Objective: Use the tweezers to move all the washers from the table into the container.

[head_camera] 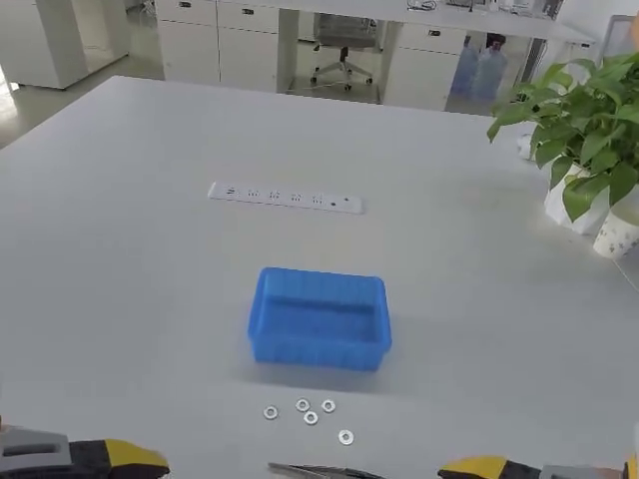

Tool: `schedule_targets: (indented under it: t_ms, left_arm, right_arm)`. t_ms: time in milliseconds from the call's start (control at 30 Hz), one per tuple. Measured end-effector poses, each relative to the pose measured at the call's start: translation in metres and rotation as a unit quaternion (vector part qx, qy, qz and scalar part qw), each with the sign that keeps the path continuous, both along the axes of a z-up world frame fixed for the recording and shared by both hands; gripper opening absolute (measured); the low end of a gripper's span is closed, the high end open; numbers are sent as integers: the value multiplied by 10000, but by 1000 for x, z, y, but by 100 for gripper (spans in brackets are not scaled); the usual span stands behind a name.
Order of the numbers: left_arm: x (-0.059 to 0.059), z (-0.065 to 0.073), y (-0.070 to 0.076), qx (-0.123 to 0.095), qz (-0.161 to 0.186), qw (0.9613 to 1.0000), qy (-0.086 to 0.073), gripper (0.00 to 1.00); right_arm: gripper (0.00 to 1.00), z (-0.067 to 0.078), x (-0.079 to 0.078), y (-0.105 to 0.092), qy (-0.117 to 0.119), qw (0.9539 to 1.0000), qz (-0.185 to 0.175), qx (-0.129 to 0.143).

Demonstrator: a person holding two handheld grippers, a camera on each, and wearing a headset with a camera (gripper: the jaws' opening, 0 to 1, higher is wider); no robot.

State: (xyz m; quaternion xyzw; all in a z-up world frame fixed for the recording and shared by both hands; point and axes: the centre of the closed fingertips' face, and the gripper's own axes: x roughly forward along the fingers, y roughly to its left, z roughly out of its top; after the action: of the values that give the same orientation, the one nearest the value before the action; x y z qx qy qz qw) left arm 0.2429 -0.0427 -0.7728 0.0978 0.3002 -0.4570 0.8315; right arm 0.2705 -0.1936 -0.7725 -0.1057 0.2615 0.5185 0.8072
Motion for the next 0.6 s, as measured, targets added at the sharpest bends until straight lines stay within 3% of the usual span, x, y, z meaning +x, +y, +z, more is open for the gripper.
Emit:
schedule_targets:
  t_ms: [100, 167, 400, 600]
  left_arm:
    - [1, -3, -3, -6, -5, 10000, 21, 36]
    - [-1, -9, -2, 225, -87, 9997, 105, 36]
    - [3, -14, -1, 173, -38, 9998, 135, 36]
    - [16, -23, 2, 123, 171, 9996, 187, 37]
  right_arm:
    - [37, -3, 2, -1, -4, 10000, 20, -76]
    - [37, -4, 3, -2, 4, 10000, 19, -94]
    - [37, -13, 7, -4, 44, 9996, 85, -250]
    - [37, -21, 13, -2, 42, 9988, 223, -423]
